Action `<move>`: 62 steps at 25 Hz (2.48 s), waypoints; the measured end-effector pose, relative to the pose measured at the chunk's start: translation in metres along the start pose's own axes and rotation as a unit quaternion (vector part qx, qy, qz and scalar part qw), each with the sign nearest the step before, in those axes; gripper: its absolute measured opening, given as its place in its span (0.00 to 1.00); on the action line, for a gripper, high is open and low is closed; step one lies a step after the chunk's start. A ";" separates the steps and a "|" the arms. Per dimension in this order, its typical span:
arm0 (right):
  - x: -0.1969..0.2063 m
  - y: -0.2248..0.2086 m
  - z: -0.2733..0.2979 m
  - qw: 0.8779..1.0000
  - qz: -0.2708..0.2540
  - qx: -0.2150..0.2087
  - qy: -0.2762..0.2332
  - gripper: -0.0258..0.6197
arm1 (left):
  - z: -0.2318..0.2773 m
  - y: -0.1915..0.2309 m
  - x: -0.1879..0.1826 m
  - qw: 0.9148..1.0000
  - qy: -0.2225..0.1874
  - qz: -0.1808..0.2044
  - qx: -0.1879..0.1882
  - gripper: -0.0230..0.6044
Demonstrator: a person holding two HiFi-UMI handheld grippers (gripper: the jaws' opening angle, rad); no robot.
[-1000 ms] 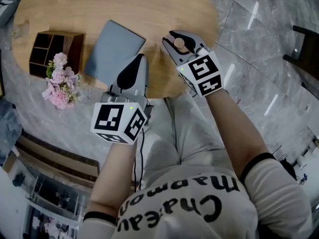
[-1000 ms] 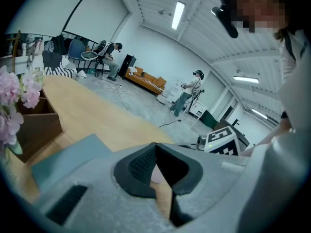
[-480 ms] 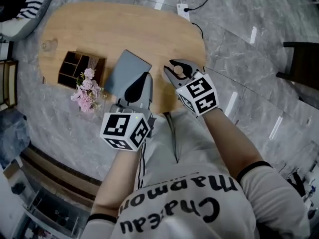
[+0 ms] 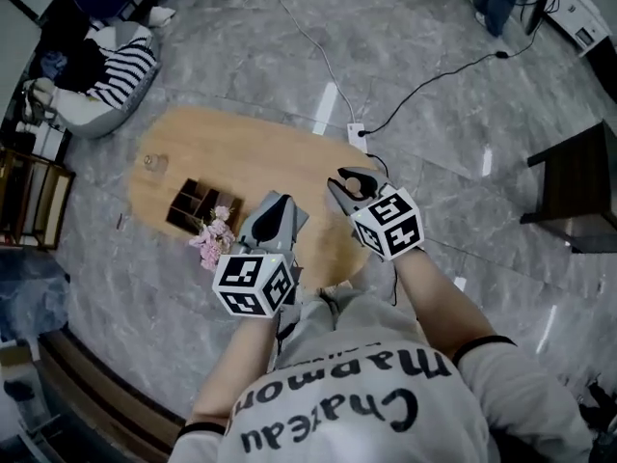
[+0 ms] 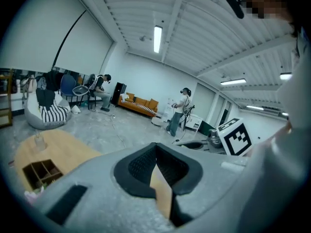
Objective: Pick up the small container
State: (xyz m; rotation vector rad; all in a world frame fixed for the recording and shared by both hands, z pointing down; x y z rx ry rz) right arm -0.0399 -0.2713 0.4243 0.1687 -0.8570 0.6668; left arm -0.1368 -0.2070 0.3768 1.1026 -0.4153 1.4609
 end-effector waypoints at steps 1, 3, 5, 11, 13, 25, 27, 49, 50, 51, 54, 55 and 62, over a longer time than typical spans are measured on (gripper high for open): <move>-0.013 0.003 -0.009 1.000 -0.004 0.000 -0.010 0.20 | -0.006 -0.003 -0.010 1.000 -0.009 0.009 0.001 0.06; -0.036 0.012 -0.027 1.000 -0.012 -0.002 -0.029 0.20 | -0.016 -0.010 -0.027 0.999 -0.024 0.021 0.004 0.06; -0.059 0.020 -0.046 0.998 -0.023 0.000 -0.050 0.20 | -0.026 -0.015 -0.043 0.999 -0.040 0.018 0.013 0.06; -0.131 0.024 -0.105 0.990 -0.040 0.018 -0.132 0.20 | -0.045 -0.035 -0.112 0.994 -0.096 0.046 0.035 0.06; -0.147 0.026 -0.125 0.987 -0.050 0.028 -0.151 0.20 | -0.051 -0.043 -0.128 0.991 -0.109 0.068 0.040 0.06; -0.202 0.048 -0.198 0.971 -0.058 0.040 -0.229 0.19 | -0.084 -0.071 -0.174 0.978 -0.143 0.134 0.072 0.06; -0.206 0.048 -0.203 0.969 -0.055 0.043 -0.235 0.19 | -0.088 -0.071 -0.178 0.977 -0.147 0.138 0.075 0.06; -0.174 0.037 -0.212 0.970 -0.014 0.092 -0.225 0.19 | -0.086 -0.074 -0.166 0.975 -0.133 0.143 0.106 0.06; -0.173 0.037 -0.211 0.970 -0.013 0.092 -0.224 0.19 | -0.085 -0.073 -0.164 0.975 -0.131 0.142 0.107 0.06; -0.172 0.037 -0.210 0.970 -0.012 0.092 -0.223 0.19 | -0.085 -0.072 -0.163 0.976 -0.130 0.140 0.107 0.06; -0.168 0.039 -0.210 0.971 -0.011 0.090 -0.223 0.19 | -0.085 -0.071 -0.159 0.976 -0.128 0.139 0.106 0.06; -0.167 0.039 -0.210 0.970 -0.012 0.090 -0.224 0.19 | -0.085 -0.072 -0.158 0.976 -0.127 0.140 0.106 0.06; -0.169 0.044 -0.202 0.971 -0.011 0.091 -0.219 0.19 | -0.089 -0.061 -0.157 0.977 -0.125 0.138 0.104 0.06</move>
Point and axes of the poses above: the fingertips, and each gripper's own axes: z forward along the fingers, y to its left, x out of its underside, the point moved 2 cm from there along -z, backward along the fingers, and after that the axes turned 11 degrees about y, right-handed, at the moved point
